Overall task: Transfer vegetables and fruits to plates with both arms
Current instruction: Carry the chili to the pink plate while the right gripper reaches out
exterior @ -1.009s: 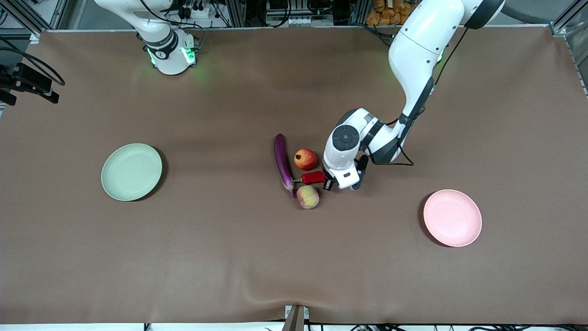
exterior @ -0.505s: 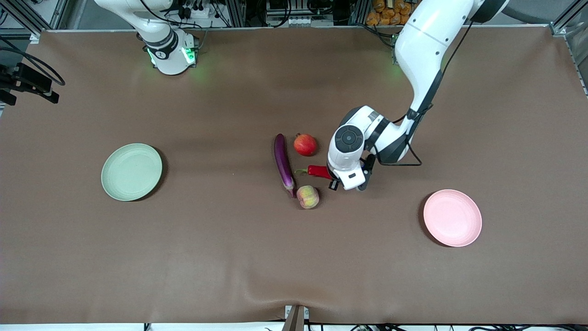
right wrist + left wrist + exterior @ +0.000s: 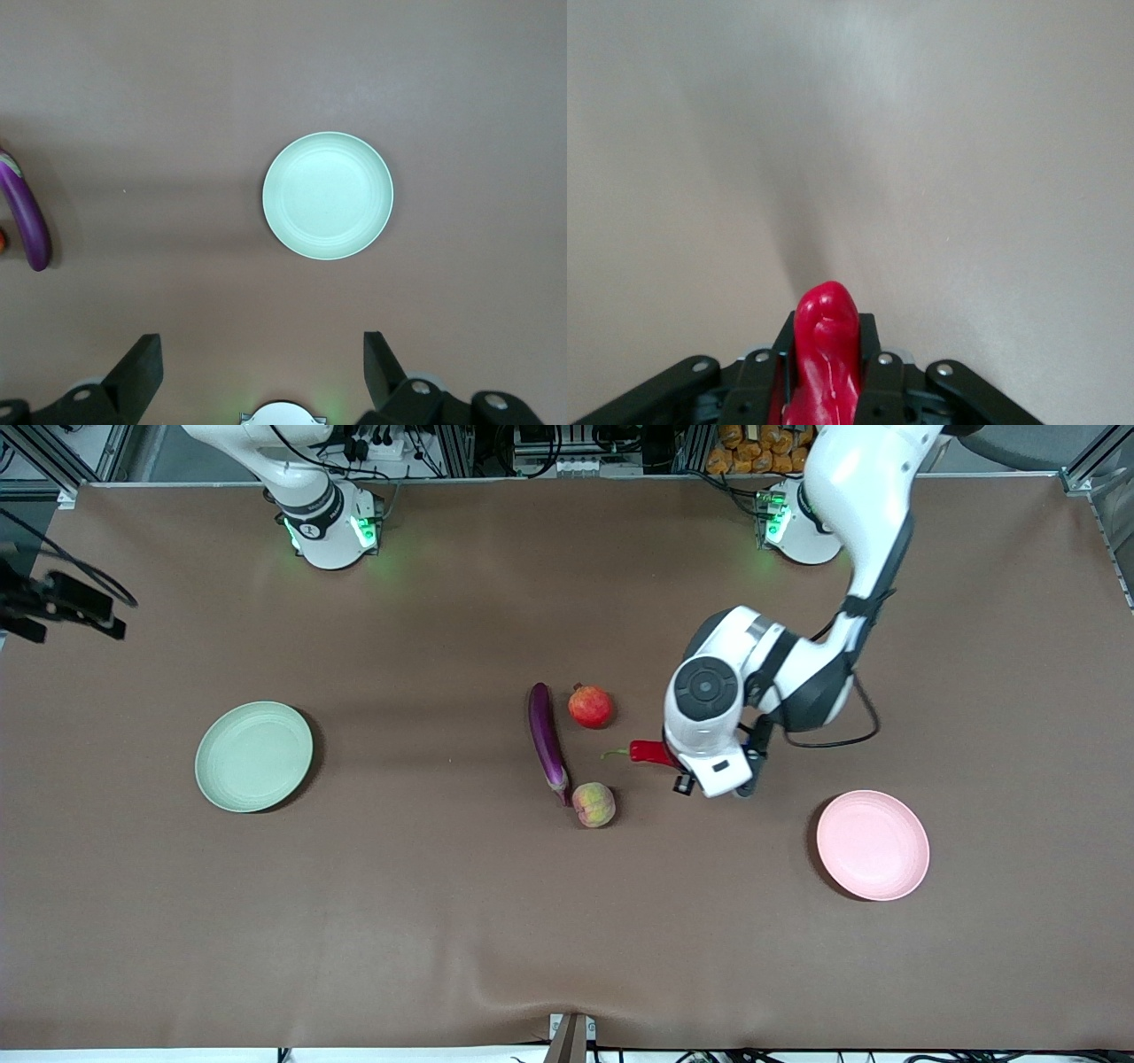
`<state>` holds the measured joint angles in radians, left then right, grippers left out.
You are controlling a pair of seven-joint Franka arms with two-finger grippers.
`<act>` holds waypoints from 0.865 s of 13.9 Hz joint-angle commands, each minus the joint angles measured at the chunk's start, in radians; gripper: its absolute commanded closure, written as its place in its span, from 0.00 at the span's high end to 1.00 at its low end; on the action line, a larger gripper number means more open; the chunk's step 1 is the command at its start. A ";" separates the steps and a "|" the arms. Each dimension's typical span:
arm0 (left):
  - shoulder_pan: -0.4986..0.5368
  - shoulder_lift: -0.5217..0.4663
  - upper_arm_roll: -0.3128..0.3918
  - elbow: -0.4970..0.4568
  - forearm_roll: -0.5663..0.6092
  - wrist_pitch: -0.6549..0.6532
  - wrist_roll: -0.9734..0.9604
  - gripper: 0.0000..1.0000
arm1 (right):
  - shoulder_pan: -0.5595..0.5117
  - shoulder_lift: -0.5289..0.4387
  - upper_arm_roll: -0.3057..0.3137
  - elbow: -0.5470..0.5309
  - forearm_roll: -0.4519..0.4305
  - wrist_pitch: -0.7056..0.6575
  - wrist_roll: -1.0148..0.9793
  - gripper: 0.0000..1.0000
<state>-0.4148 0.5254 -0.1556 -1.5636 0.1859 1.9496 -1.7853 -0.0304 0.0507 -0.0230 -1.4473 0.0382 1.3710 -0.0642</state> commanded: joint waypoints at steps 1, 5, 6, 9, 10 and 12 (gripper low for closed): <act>0.053 -0.083 -0.002 0.002 0.021 -0.069 0.153 0.00 | 0.006 0.076 -0.006 0.027 -0.008 -0.009 -0.008 1.00; 0.149 -0.131 -0.001 0.002 0.033 -0.104 0.448 0.00 | 0.046 0.107 0.000 0.028 -0.008 -0.001 0.009 1.00; 0.178 -0.131 -0.002 0.002 0.058 -0.104 0.508 0.00 | 0.068 0.136 0.002 0.047 -0.006 0.012 0.029 1.00; 0.263 -0.131 -0.004 0.008 0.086 -0.103 0.705 0.00 | 0.128 0.230 0.014 0.123 0.021 0.077 0.269 1.00; 0.295 -0.131 -0.004 0.020 0.086 -0.100 0.800 0.00 | 0.147 0.257 0.029 0.139 0.038 0.097 0.355 1.00; 0.362 -0.114 -0.005 0.030 0.084 -0.090 1.008 0.00 | 0.159 0.288 0.064 0.139 0.093 0.175 0.536 1.00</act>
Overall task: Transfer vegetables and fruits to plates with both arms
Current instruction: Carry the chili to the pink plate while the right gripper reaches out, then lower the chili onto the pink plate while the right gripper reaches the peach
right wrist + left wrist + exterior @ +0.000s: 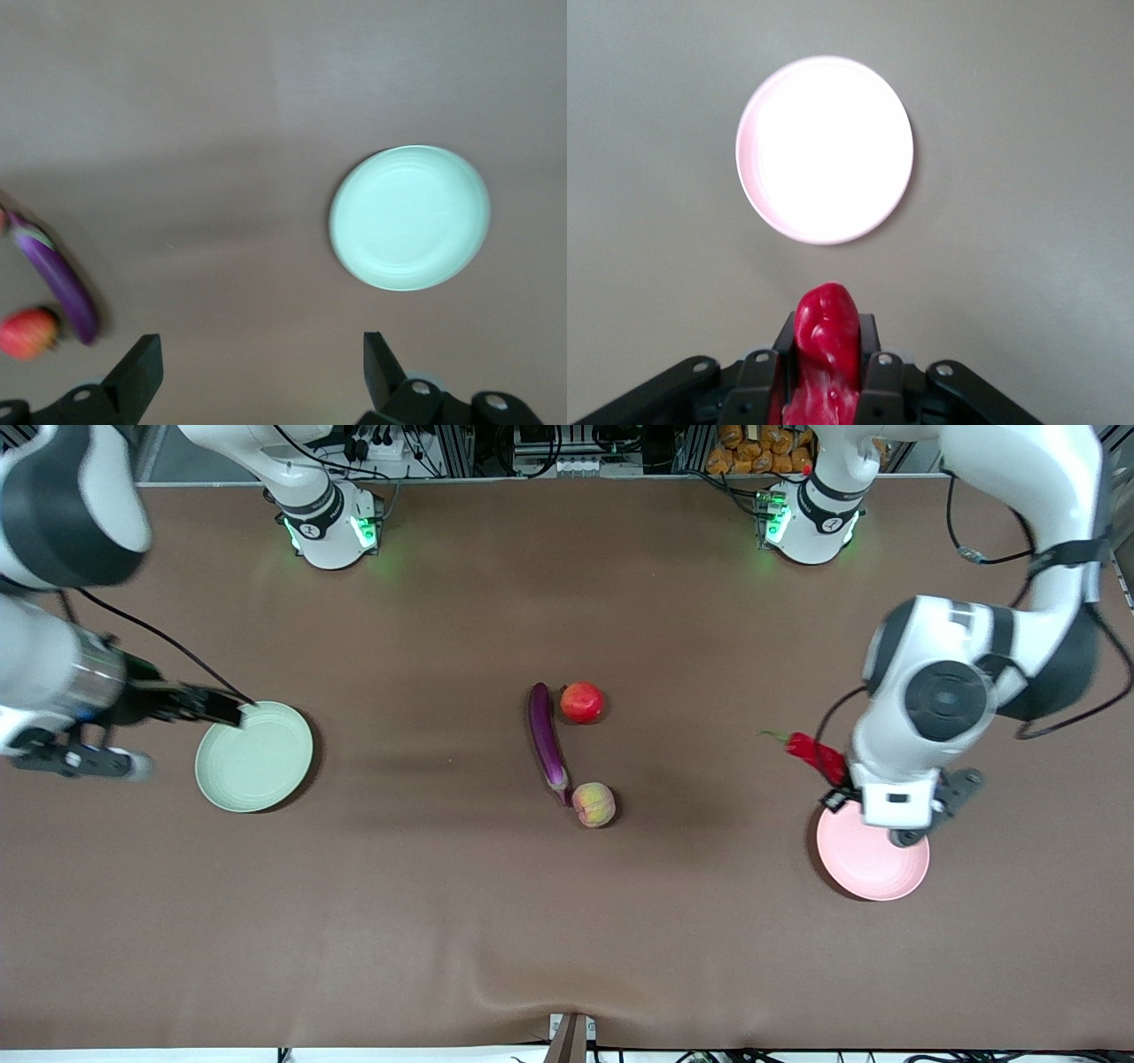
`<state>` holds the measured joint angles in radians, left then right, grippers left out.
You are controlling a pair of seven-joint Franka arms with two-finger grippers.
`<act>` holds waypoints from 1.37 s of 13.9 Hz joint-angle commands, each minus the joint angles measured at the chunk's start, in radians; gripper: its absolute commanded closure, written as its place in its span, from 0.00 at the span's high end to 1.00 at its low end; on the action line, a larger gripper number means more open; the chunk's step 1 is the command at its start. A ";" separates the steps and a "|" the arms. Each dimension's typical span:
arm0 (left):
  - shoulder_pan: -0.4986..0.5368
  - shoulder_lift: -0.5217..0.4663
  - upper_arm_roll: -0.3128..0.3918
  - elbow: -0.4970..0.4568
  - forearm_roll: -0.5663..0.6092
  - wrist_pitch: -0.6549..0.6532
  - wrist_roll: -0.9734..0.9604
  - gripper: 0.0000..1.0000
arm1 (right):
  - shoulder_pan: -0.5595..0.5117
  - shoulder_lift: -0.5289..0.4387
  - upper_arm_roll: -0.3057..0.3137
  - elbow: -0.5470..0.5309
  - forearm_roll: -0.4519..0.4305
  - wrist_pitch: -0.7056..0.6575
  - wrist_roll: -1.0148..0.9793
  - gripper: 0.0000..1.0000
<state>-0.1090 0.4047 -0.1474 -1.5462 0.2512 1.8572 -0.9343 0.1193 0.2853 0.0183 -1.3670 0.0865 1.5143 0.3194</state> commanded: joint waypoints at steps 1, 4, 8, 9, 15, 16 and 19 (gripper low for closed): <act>0.080 0.022 -0.014 0.012 0.017 0.013 0.270 0.00 | 0.028 0.078 0.038 0.059 0.073 0.082 0.279 1.00; 0.126 0.063 -0.014 0.014 0.005 0.079 0.556 0.00 | 0.120 0.162 0.089 0.062 0.096 0.269 0.652 1.00; 0.130 0.146 -0.012 0.052 0.003 0.108 0.811 0.00 | 0.170 0.274 0.176 0.066 0.095 0.467 0.949 1.00; 0.141 0.164 -0.012 0.064 0.003 0.131 0.869 0.00 | 0.186 0.305 0.186 0.078 0.095 0.510 1.001 1.00; 0.192 0.347 -0.012 0.149 -0.003 0.387 1.008 0.00 | 0.324 0.515 0.183 0.175 0.088 0.742 1.316 1.00; 0.193 0.371 -0.011 0.149 -0.003 0.431 1.006 0.00 | 0.344 0.541 0.180 0.181 0.087 0.782 1.323 1.00; 0.195 0.414 0.003 0.149 -0.003 0.522 1.006 0.00 | 0.373 0.581 0.172 0.181 0.084 0.833 1.368 1.00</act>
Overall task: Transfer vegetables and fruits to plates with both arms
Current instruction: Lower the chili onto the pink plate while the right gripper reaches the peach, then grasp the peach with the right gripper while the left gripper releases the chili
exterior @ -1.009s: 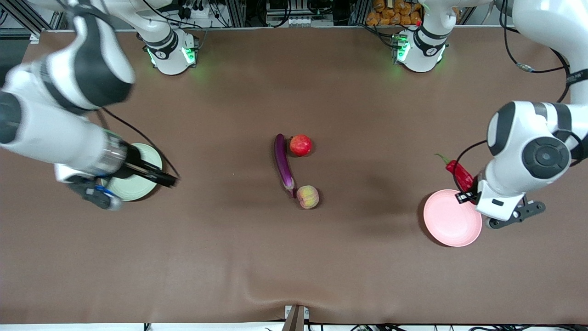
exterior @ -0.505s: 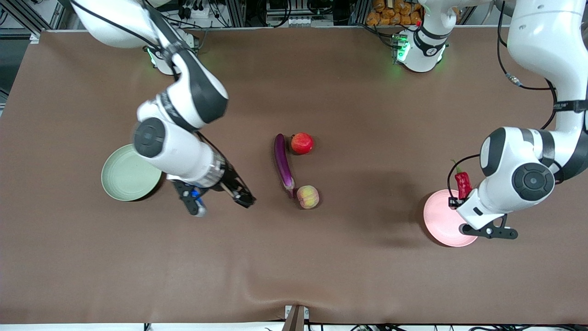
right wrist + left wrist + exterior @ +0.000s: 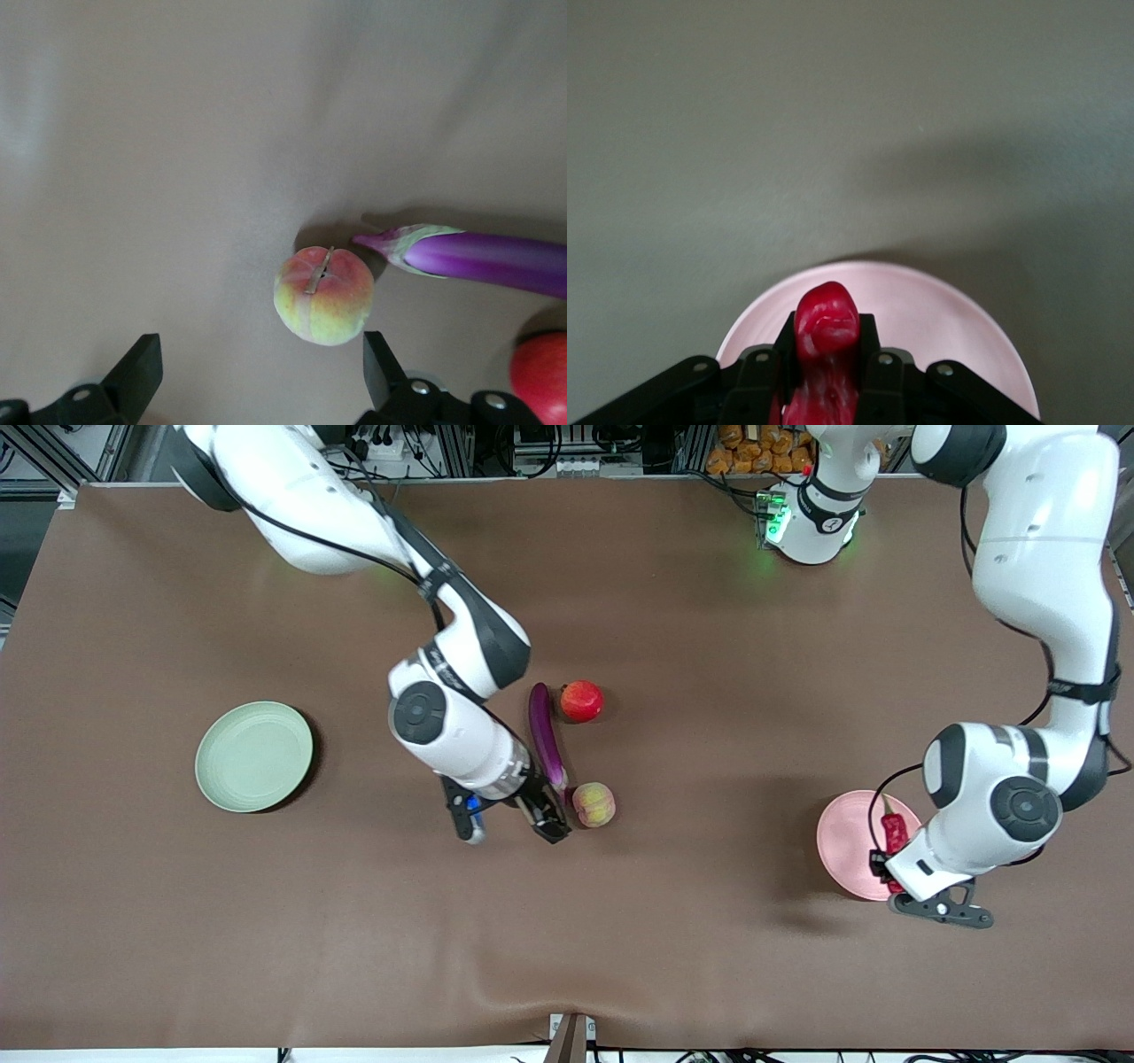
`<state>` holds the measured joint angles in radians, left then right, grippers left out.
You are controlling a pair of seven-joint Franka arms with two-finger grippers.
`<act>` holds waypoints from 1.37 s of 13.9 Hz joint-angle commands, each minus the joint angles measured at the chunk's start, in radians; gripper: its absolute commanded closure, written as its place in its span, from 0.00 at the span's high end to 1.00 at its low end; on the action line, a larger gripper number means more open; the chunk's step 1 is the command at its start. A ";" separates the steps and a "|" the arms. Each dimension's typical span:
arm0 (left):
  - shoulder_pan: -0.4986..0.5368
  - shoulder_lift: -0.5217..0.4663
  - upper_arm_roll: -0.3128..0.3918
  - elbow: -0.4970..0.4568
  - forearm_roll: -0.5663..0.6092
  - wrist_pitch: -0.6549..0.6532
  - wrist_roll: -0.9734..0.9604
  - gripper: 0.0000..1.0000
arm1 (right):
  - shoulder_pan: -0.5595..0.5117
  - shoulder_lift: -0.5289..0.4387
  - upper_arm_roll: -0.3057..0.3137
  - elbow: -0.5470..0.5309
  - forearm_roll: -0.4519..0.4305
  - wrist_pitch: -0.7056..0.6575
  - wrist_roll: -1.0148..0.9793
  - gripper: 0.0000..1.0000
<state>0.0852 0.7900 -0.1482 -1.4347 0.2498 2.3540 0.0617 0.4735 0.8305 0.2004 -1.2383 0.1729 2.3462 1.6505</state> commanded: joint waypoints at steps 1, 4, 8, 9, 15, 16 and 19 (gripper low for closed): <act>0.001 0.029 0.004 0.034 -0.001 0.025 0.010 0.00 | 0.027 0.051 -0.010 0.053 -0.004 0.011 0.043 1.00; 0.001 0.029 0.004 0.027 0.003 0.024 0.015 0.00 | 0.062 0.096 -0.013 0.053 -0.012 0.080 0.077 1.00; -0.016 0.028 0.004 0.016 0.002 0.015 0.010 0.00 | 0.094 0.139 -0.024 0.051 -0.021 0.102 0.083 1.00; -0.018 0.026 0.004 0.008 0.002 0.013 0.010 0.00 | 0.106 0.151 -0.035 0.053 -0.021 0.107 0.110 1.00; -0.044 0.023 0.002 -0.007 0.002 -0.059 -0.022 0.00 | 0.135 0.182 -0.065 0.053 -0.023 0.170 0.123 1.00; -0.051 0.020 0.002 -0.007 0.002 -0.076 -0.028 0.00 | 0.137 0.183 -0.067 0.053 -0.029 0.170 0.123 0.78; -0.055 0.028 0.002 -0.009 0.002 -0.082 -0.052 0.16 | 0.136 0.182 -0.065 0.051 -0.052 0.159 0.124 0.09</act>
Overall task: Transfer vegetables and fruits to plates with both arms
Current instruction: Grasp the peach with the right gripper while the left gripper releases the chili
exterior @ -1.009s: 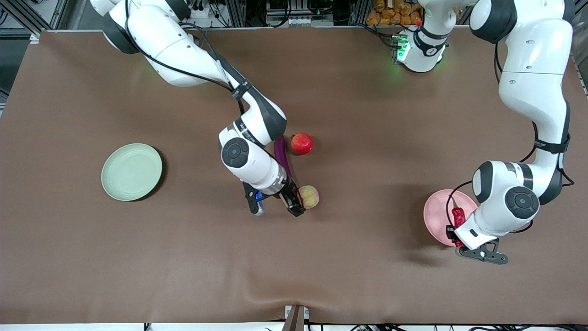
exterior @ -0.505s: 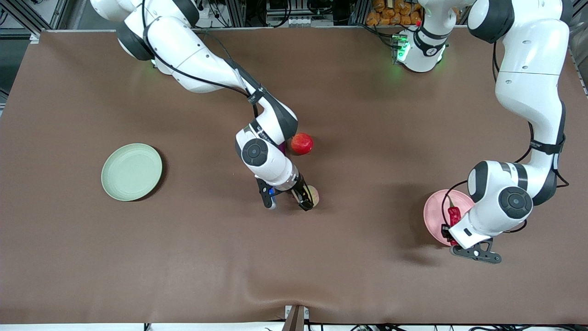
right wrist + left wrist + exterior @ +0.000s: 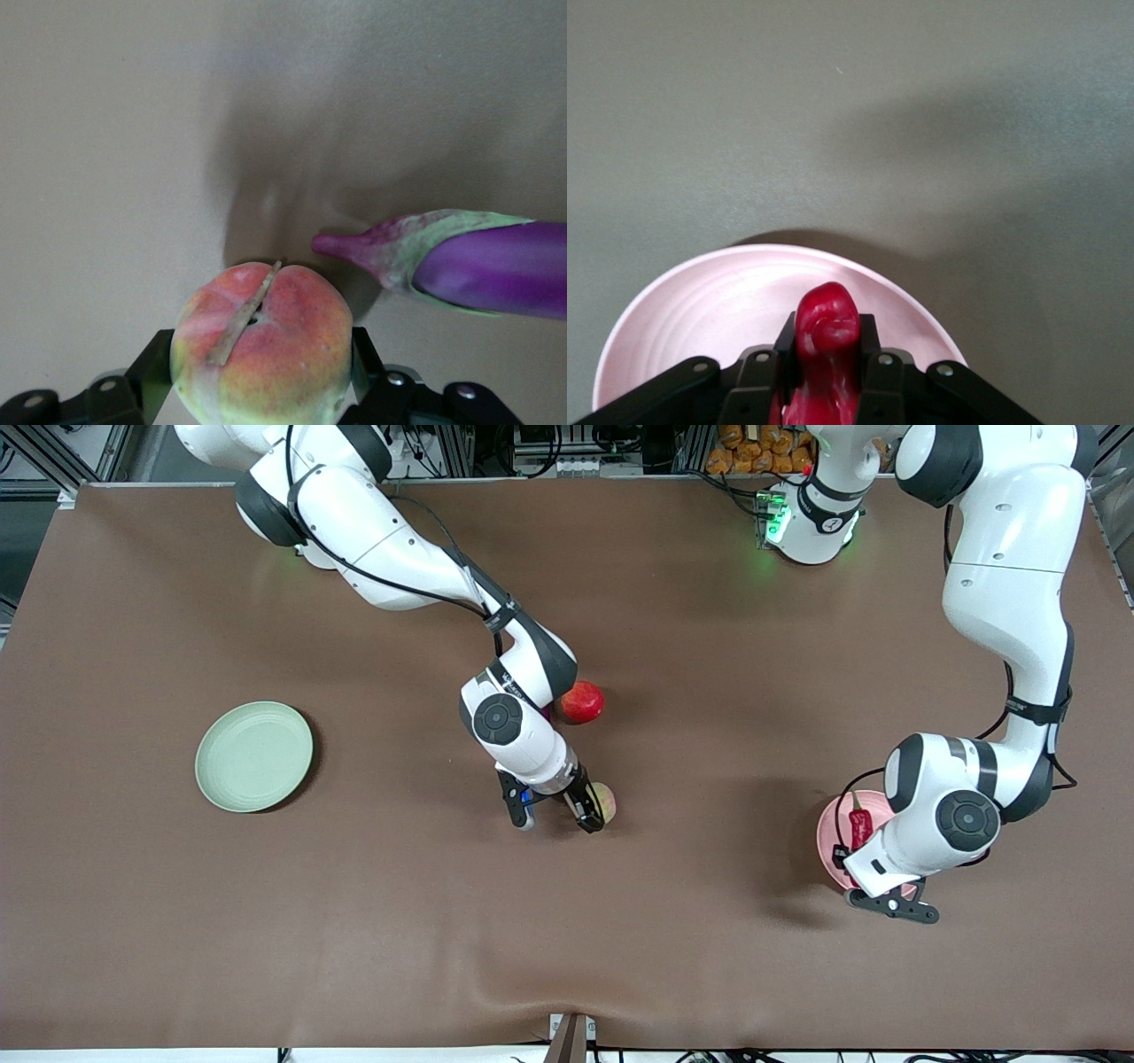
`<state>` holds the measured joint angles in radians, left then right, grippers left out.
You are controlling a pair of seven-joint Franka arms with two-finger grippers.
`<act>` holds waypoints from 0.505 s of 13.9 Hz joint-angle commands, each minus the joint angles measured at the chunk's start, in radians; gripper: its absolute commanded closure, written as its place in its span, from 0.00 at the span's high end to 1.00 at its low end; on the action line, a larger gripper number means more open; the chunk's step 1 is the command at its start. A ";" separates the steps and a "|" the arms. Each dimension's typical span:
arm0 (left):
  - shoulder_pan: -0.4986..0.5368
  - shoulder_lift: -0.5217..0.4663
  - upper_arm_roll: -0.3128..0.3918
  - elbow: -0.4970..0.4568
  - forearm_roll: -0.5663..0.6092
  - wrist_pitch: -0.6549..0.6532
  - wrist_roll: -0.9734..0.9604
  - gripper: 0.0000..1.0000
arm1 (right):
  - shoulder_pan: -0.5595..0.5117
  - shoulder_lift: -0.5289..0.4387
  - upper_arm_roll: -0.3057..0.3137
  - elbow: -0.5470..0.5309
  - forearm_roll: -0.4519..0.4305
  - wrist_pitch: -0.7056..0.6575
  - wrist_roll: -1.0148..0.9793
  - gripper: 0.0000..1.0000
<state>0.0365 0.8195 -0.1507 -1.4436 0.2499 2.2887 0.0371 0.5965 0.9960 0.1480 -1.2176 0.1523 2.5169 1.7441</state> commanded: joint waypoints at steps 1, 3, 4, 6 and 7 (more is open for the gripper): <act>-0.006 0.000 0.005 0.000 0.005 -0.017 -0.066 0.71 | 0.002 0.012 -0.012 0.032 -0.028 -0.018 0.028 0.00; -0.015 -0.003 0.005 0.002 0.002 -0.017 -0.083 1.00 | -0.018 -0.023 -0.015 0.035 -0.033 -0.109 0.011 0.00; -0.015 -0.008 0.005 0.006 0.002 -0.015 -0.082 1.00 | -0.033 -0.054 -0.013 0.044 -0.030 -0.171 0.006 0.00; -0.013 -0.020 0.005 0.017 -0.003 -0.015 -0.080 1.00 | -0.124 -0.111 0.014 0.105 -0.016 -0.358 -0.059 0.00; -0.013 -0.029 0.003 0.019 -0.004 -0.015 -0.079 1.00 | -0.164 -0.126 0.040 0.146 0.002 -0.448 -0.087 0.00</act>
<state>0.0285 0.8161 -0.1508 -1.4309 0.2498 2.2838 -0.0281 0.5268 0.9397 0.1335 -1.1137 0.1416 2.2303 1.7160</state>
